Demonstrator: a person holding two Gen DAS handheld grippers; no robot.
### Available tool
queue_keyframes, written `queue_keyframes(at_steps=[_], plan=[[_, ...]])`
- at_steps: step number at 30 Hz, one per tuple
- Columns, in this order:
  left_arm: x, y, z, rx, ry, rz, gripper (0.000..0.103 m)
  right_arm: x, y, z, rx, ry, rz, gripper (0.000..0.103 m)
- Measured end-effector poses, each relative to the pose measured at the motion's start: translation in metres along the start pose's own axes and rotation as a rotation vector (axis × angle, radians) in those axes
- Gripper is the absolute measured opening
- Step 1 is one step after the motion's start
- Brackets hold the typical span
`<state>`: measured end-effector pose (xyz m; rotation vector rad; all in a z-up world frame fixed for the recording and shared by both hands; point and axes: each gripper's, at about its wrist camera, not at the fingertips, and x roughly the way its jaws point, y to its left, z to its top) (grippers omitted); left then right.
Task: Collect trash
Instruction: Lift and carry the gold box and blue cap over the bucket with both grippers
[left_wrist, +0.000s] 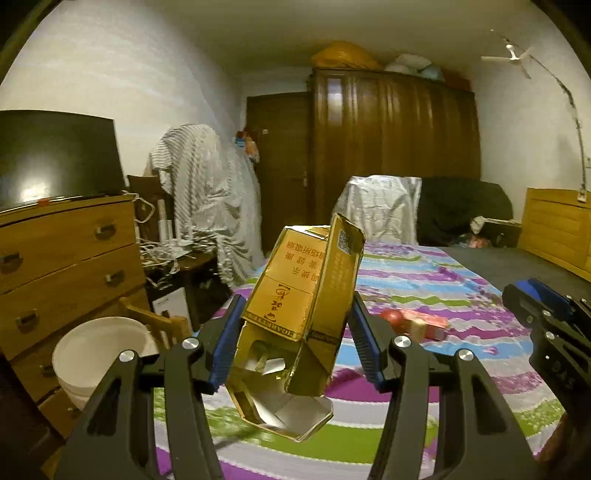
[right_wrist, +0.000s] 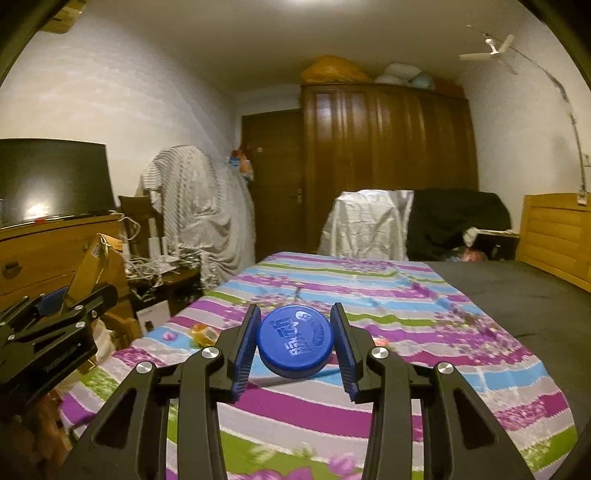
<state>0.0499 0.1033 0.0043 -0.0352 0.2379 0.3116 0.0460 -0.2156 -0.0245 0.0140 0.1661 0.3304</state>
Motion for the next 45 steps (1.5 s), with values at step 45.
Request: queue_keyframes(at_steps=[45], plan=[[0.1,0.337,-0.009,-0.17,0.434,0.433,0.054,0.27,0.473,0.049,-0.287,0.506,0.682,0.04]])
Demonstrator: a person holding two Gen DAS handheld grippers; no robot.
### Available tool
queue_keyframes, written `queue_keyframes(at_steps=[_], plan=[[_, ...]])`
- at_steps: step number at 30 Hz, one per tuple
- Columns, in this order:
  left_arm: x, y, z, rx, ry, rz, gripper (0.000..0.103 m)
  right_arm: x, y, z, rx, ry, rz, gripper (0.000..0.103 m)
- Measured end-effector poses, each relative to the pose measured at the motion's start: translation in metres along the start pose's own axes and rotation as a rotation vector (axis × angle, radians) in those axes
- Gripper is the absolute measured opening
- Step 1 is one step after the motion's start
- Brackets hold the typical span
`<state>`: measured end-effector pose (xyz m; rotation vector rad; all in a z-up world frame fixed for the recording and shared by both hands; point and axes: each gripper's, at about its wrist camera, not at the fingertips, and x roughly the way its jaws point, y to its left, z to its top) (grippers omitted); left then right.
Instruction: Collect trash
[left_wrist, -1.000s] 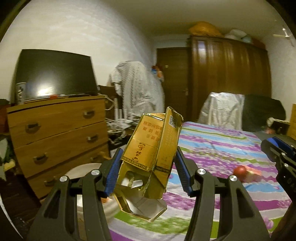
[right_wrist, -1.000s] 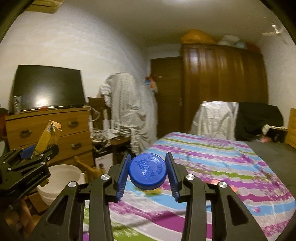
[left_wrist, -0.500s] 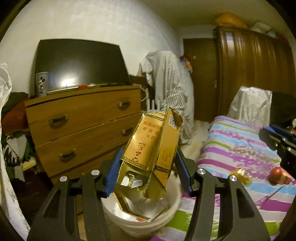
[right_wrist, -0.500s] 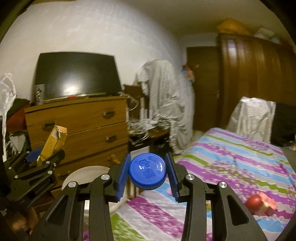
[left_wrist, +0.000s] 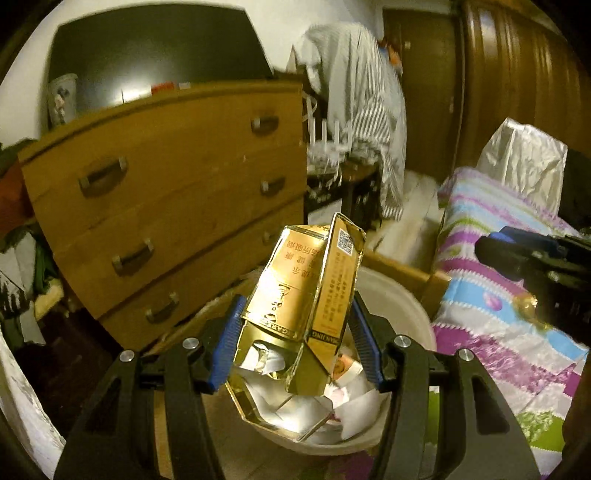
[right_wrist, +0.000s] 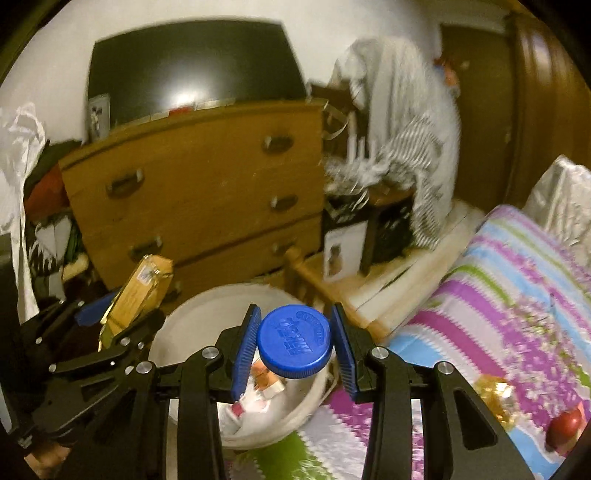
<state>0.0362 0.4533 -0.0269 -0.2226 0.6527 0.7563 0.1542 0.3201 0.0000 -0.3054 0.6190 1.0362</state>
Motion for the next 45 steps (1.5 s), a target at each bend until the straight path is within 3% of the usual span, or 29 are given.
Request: queue_keyframes(at_steps=[7,11,36,37,38,39,40,45], plan=[[0.048,0.013,-0.003,0.004,0.144,0.001,0.054,0.075,0.003,-0.005,0.015,0.169,0.074,0.04],[0.062,0.016,-0.006,0.003,0.179,0.01,0.053,0.104,0.004,-0.008,0.017,0.231,0.088,0.04],[0.078,0.02,-0.01,-0.005,0.214,0.01,0.055,0.108,-0.007,-0.014,0.029,0.237,0.099,0.041],[0.079,0.021,-0.01,-0.012,0.21,0.016,0.06,0.107,-0.008,-0.013,0.03,0.226,0.101,0.042],[0.08,0.023,-0.01,-0.02,0.21,0.03,0.069,0.104,-0.009,-0.012,0.035,0.216,0.101,0.062],[0.079,0.027,-0.01,-0.031,0.201,0.031,0.086,0.101,-0.012,-0.011,0.047,0.202,0.105,0.073],[0.078,0.031,-0.011,-0.04,0.194,0.032,0.088,0.097,-0.017,-0.011,0.066,0.181,0.107,0.08],[0.065,0.048,-0.014,-0.094,0.17,0.028,0.09,0.069,-0.023,-0.011,0.089,0.113,0.125,0.08]])
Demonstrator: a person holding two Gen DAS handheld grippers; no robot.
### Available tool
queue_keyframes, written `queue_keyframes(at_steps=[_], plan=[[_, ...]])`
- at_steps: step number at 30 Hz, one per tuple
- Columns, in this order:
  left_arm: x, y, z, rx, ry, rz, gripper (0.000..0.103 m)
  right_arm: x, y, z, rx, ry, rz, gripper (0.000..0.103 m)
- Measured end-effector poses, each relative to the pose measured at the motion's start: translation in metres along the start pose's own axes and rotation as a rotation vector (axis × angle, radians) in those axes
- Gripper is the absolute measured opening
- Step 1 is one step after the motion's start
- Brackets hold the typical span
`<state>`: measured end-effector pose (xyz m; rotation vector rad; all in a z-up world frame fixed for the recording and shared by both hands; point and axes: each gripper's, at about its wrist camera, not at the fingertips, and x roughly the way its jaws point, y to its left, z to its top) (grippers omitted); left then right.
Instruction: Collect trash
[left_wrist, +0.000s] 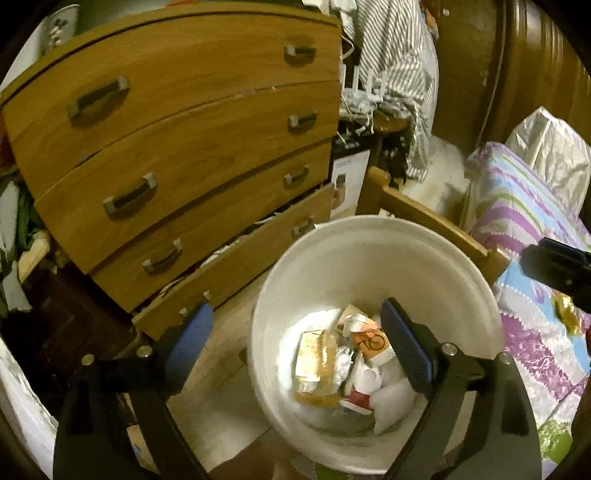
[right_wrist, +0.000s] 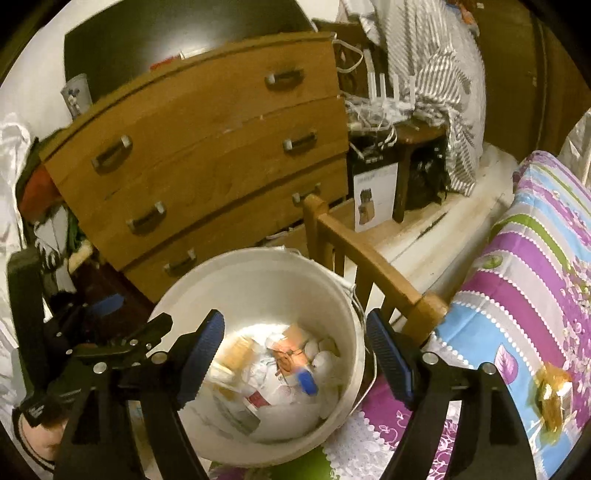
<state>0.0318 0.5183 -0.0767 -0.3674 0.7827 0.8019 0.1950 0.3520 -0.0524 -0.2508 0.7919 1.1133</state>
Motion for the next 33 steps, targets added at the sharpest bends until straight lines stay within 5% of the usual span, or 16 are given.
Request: queue_keyframes(at_steps=[1,7,11,19,33], plan=[[-0.01,0.002,-0.003,-0.001,-0.032,0.001,0.097,-0.017,0.002,-0.007,-0.002,-0.039,0.024,0.08],[-0.096,0.007,-0.038,-0.018,-0.298,-0.015,0.097,-0.115,0.03,-0.068,-0.092,-0.292,-0.002,0.082],[-0.14,-0.001,-0.071,0.0,-0.369,-0.061,0.098,-0.159,0.039,-0.117,-0.116,-0.359,-0.014,0.084],[-0.173,-0.014,-0.123,0.015,-0.33,-0.148,0.098,-0.195,0.024,-0.181,-0.1,-0.347,-0.043,0.086],[-0.187,-0.024,-0.126,0.03,-0.356,-0.122,0.098,-0.2,0.02,-0.182,-0.097,-0.337,-0.036,0.086]])
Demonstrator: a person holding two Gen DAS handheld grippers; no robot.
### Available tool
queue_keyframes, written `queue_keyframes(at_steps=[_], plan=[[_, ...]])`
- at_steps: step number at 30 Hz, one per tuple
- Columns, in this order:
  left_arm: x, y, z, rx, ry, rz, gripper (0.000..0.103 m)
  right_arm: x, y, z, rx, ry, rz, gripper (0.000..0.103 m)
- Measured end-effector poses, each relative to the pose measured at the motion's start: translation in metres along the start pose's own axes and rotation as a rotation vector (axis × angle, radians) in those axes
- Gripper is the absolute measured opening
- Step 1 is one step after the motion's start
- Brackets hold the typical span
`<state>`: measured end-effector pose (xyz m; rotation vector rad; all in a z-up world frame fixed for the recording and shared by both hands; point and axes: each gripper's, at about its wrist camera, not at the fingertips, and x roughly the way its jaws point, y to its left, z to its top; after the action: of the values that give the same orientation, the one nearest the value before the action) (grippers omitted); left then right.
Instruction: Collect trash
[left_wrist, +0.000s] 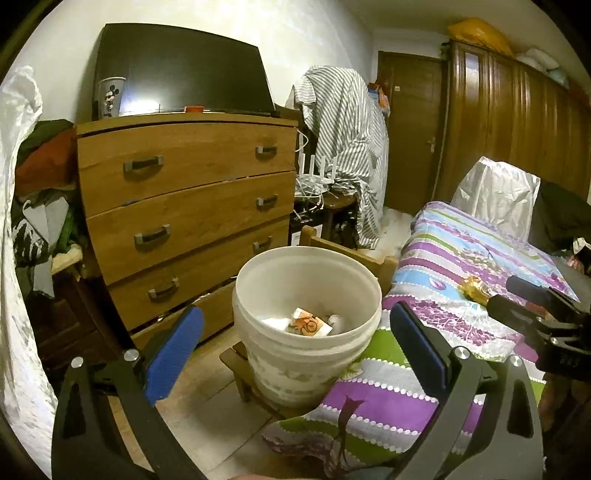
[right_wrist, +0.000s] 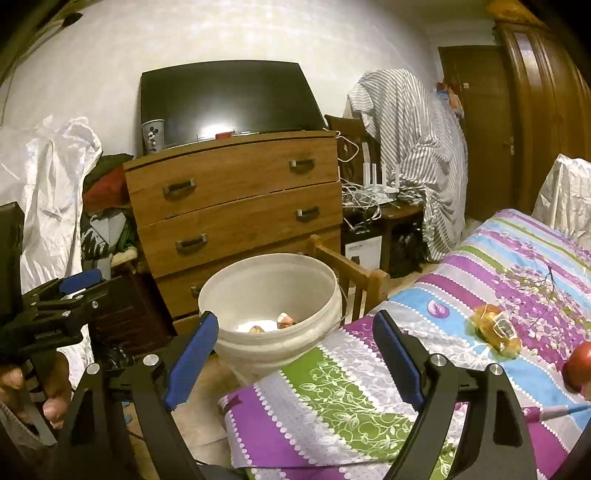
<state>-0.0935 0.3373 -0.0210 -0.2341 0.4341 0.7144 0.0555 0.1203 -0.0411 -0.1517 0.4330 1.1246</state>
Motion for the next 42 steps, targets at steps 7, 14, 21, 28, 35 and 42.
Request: queue_keyframes(at_steps=[7,14,21,28,35,42], plan=[[0.005,-0.002,-0.002,0.006,0.02,0.003,0.098,0.006,0.002,0.002,0.008,0.01,0.001,0.088],[0.012,0.0,-0.004,0.003,0.045,-0.004,0.098,0.013,0.007,0.001,0.007,0.022,0.016,0.089],[0.014,-0.001,-0.007,0.004,0.062,-0.007,0.098,0.015,0.006,-0.003,0.02,0.029,0.019,0.092],[0.016,0.0,-0.006,0.004,0.07,-0.004,0.098,0.013,0.005,-0.007,0.024,0.028,0.022,0.095],[0.018,-0.001,-0.008,0.001,0.081,0.006,0.098,0.014,0.006,-0.008,0.03,0.033,0.021,0.097],[0.018,-0.001,-0.008,0.003,0.082,0.007,0.098,0.017,0.008,-0.01,0.034,0.037,0.024,0.097]])
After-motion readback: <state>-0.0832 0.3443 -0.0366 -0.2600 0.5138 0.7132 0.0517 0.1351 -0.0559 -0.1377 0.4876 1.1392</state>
